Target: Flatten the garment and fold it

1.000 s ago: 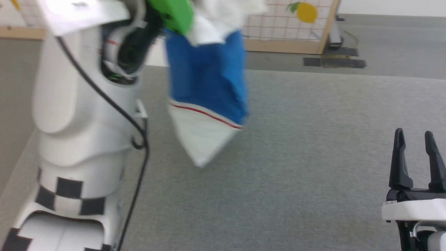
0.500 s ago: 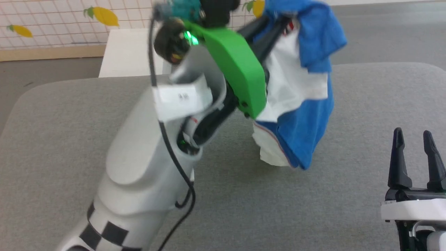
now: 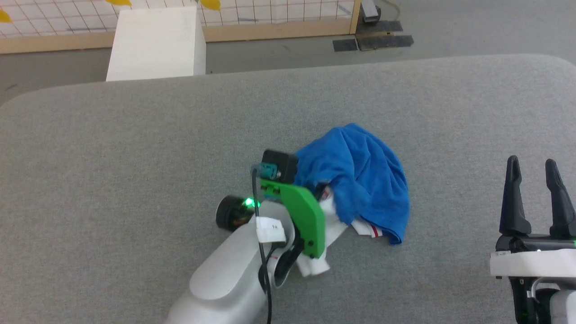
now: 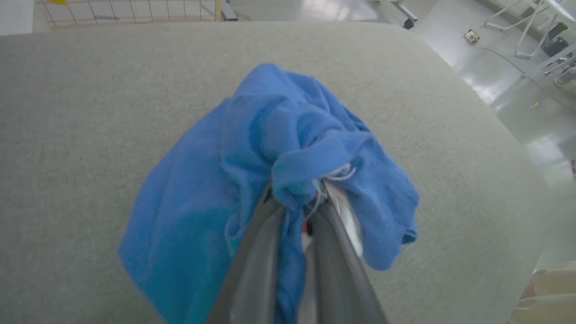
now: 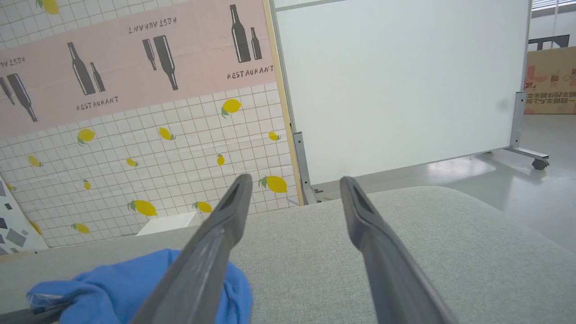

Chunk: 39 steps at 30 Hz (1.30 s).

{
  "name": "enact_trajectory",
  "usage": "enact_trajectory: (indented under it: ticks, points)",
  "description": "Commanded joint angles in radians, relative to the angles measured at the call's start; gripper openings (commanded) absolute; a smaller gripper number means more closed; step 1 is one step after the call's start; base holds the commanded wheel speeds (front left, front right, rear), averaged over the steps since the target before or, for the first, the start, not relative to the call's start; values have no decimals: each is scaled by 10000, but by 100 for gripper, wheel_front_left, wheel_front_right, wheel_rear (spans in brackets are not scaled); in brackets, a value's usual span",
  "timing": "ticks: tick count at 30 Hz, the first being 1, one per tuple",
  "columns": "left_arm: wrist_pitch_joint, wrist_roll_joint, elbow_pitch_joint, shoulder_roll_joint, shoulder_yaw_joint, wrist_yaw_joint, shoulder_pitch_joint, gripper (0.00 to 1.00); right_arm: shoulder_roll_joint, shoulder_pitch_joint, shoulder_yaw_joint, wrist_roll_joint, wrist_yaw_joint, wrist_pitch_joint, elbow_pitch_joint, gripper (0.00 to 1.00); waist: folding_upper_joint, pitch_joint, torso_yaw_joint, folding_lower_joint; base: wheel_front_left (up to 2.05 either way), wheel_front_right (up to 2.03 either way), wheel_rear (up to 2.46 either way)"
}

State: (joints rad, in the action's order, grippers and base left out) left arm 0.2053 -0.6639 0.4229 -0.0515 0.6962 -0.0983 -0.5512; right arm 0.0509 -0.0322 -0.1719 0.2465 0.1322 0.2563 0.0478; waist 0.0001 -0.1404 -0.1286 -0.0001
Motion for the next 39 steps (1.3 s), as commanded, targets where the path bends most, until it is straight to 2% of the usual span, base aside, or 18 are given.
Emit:
enact_trajectory:
  ticks: [1,4,5,6,7,15,19,23,26,32,39]
  points:
    - [39,63,424,9,64,-64,94,0,-7,-183,0,40,-15,54,19,100,-1,-158,26,1,0,0,0]
    - [15,103,1299,-3,115,-102,62,0,-7,-245,-15,35,-15,54,10,100,-1,-264,98,1,0,0,0]
    - [-68,101,1552,-3,101,-101,26,16,-7,-258,-5,33,-15,54,-14,100,-1,-274,134,1,0,0,0]
    - [-159,101,1720,-2,89,-91,-9,49,-7,-265,3,29,-15,54,-29,100,-1,-278,166,1,0,0,0]
    - [-259,94,1902,-1,84,-58,-55,100,-7,-273,10,28,-15,54,-43,100,-1,-273,203,1,0,0,0]
    - [-870,-401,1855,8,-58,347,-375,100,-7,-222,-120,-16,-15,55,-98,100,-1,9,574,1,0,0,0]
    - [-1273,-506,1069,-76,-293,266,-320,100,-7,-133,-151,2,-15,55,-59,100,-1,146,733,1,0,0,0]
    - [-1970,-352,-96,-510,-639,-144,71,100,-7,-39,-151,51,-15,55,-39,100,-1,209,843,1,0,0,0]
    - [-2264,-97,-895,-936,-729,-626,650,100,-7,39,-153,78,-15,55,-26,100,-1,210,907,1,0,0,0]
    - [-1165,84,-2073,-1572,-205,-1369,1950,100,-7,73,-195,89,-15,55,47,100,-1,101,970,1,0,0,0]
    - [333,-240,-2855,-1712,294,-2063,2969,100,-7,30,-175,88,-15,55,42,100,-1,-31,1008,1,0,0,0]
